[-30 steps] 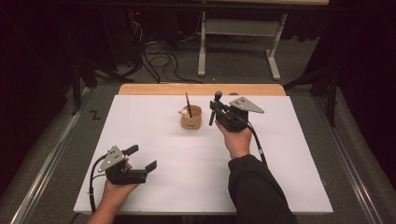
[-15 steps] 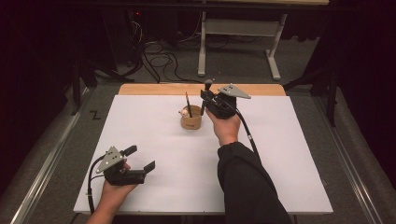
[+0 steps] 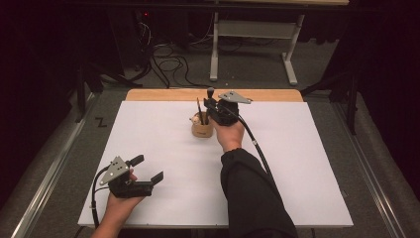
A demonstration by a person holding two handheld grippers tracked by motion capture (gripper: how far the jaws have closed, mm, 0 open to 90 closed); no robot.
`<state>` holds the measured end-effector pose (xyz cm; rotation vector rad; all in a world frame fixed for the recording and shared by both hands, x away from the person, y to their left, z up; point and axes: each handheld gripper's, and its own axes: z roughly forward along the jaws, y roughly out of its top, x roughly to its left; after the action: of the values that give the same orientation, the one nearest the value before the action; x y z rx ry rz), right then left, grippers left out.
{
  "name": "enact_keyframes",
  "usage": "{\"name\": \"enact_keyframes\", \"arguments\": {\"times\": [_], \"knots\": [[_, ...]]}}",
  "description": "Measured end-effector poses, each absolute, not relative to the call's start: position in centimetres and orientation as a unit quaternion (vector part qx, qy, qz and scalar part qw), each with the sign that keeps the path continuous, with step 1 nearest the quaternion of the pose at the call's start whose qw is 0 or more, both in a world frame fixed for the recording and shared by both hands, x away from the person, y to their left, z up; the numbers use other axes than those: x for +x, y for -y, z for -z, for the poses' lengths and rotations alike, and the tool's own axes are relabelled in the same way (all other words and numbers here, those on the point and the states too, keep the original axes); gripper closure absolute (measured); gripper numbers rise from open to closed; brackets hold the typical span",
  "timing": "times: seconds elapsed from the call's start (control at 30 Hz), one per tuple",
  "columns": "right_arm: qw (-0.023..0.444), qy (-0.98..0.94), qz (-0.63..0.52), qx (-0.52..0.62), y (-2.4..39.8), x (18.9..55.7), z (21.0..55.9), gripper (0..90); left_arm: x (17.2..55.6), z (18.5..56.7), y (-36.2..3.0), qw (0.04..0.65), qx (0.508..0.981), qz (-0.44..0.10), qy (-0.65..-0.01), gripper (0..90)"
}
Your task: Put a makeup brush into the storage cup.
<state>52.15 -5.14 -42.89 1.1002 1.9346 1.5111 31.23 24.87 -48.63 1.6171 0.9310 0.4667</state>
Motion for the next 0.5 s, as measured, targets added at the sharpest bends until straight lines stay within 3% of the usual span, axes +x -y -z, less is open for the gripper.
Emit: {"name": "enact_keyframes", "arguments": {"times": [0.5], "knots": [[0.226,-0.715,-0.526,0.401,4.2,52.5,44.6,78.5,31.0,48.5,-24.9,0.567,0.694,-0.208,-0.392,2.8]]}}
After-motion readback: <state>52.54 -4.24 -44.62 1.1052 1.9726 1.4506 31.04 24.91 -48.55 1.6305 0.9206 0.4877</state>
